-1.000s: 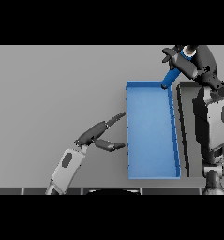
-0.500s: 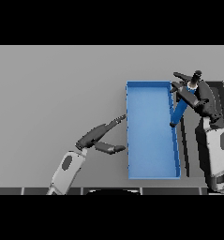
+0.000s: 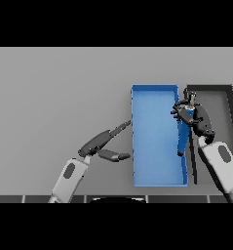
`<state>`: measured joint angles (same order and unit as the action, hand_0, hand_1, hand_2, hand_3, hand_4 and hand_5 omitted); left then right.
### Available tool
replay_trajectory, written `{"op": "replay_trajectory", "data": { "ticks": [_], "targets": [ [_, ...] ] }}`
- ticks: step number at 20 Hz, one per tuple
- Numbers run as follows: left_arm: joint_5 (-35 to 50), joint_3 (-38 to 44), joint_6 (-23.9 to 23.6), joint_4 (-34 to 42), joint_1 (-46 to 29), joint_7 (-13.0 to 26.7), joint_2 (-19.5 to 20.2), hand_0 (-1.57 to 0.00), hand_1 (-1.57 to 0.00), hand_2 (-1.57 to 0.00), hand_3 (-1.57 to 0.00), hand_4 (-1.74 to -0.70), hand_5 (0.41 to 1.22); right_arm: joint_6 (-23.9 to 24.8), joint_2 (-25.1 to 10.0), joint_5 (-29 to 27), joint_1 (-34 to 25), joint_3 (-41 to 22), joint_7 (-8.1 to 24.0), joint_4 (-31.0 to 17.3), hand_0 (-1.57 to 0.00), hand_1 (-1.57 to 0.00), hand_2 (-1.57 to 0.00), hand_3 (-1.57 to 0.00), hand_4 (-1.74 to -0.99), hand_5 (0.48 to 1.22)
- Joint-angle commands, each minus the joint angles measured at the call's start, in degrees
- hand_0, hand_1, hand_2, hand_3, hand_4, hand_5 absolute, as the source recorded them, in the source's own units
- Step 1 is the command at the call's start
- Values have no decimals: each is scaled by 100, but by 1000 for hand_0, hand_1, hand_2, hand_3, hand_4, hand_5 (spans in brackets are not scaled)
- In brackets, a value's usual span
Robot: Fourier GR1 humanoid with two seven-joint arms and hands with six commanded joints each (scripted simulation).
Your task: Pick up the blue pipe and place it into the blue bin.
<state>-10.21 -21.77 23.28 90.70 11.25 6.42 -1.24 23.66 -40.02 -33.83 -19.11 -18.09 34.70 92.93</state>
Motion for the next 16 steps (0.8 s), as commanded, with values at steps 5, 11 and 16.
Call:
{"op": "replay_trajectory", "data": {
  "ticks": [5,11,16],
  "targets": [
    [-19,27,11,-32,46,38,39,1,1,1,1,-878,427,133,-756,-799,-388,-1047,24,-465,-599,-547,-548,-322,-1337,1221],
    [-19,-48,-24,62,-50,49,-28,1,1,1,1,-886,428,-504,-1295,-851,-1056,-2271,19,-647,-156,-143,-143,-84,-1083,934],
    [-17,8,-34,52,-15,39,23,1,1,1,1,-885,428,-522,-1540,-989,-1237,-2784,25,-725,-51,-46,-46,-27,-1051,787]
  ]
}}
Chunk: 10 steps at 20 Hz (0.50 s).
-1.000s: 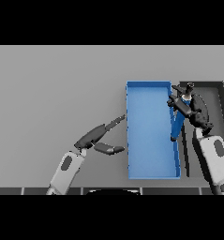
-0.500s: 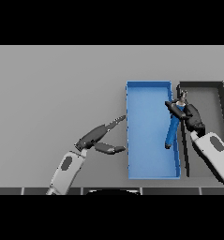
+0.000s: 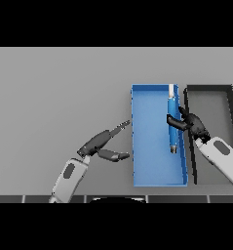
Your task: Pick up the blue pipe and place it into the blue bin.
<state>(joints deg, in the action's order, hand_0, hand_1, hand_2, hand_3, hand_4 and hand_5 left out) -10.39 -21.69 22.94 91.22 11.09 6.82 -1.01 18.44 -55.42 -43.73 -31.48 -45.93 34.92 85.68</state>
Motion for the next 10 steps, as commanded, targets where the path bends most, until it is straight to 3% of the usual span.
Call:
{"op": "replay_trajectory", "data": {
  "ticks": [1,5,10],
  "targets": [
    [-21,-18,-8,-18,16,13,-21,1,1,1,1,-886,428,-1,-10,-14,-33,-67,3,-36,-40,-37,-37,-21,-1046,759],
    [-23,-34,0,-2,-37,-43,-6,1,1,1,1,-888,429,4,-69,-35,-202,-321,2,-128,-16,-14,-14,-8,-1030,682],
    [-41,-17,-26,-24,25,-12,-19,1,1,1,1,-885,431,-69,-85,-121,-331,-504,2,-159,-6,-5,-5,-3,-1022,658]
  ]
}}
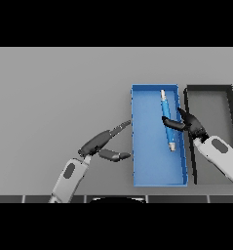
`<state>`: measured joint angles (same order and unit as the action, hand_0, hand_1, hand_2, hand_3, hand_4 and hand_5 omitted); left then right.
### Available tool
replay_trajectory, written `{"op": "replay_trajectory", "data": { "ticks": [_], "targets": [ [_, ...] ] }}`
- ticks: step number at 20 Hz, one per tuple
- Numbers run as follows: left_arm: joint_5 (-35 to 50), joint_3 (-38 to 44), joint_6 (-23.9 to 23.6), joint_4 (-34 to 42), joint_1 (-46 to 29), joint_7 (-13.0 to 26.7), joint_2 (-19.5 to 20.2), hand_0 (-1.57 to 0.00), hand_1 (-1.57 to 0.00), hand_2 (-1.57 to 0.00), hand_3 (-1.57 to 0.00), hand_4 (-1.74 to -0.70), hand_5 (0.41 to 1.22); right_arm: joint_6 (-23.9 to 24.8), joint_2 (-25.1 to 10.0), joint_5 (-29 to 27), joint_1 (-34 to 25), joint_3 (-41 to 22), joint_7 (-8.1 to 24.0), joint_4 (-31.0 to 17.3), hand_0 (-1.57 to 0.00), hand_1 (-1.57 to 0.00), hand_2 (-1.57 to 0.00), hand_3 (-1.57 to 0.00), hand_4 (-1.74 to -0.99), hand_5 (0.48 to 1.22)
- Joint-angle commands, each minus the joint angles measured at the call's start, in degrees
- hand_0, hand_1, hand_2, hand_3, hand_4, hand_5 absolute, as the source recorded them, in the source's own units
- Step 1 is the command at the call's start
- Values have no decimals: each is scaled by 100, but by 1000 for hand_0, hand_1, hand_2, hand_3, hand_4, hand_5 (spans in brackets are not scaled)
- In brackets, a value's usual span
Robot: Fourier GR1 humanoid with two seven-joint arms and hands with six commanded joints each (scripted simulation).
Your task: Pick up the blue pipe and place it into the blue bin.
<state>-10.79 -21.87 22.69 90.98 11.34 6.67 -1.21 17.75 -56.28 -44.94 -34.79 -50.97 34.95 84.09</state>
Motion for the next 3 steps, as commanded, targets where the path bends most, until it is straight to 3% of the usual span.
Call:
{"op": "replay_trajectory", "data": {
  "ticks": [1,3],
  "targets": [
    [18,-16,-4,48,24,69,-41,1,1,1,1,-885,431,-62,-22,7,-73,-10,-1,-37,-6,-5,-5,-3,-1022,655],
    [5,-126,-17,188,-75,119,-106,1,1,1,1,-885,431,-64,-23,-20,8,9,-89,-52,-6,-5,-5,-3,-1022,643]
  ]
}}
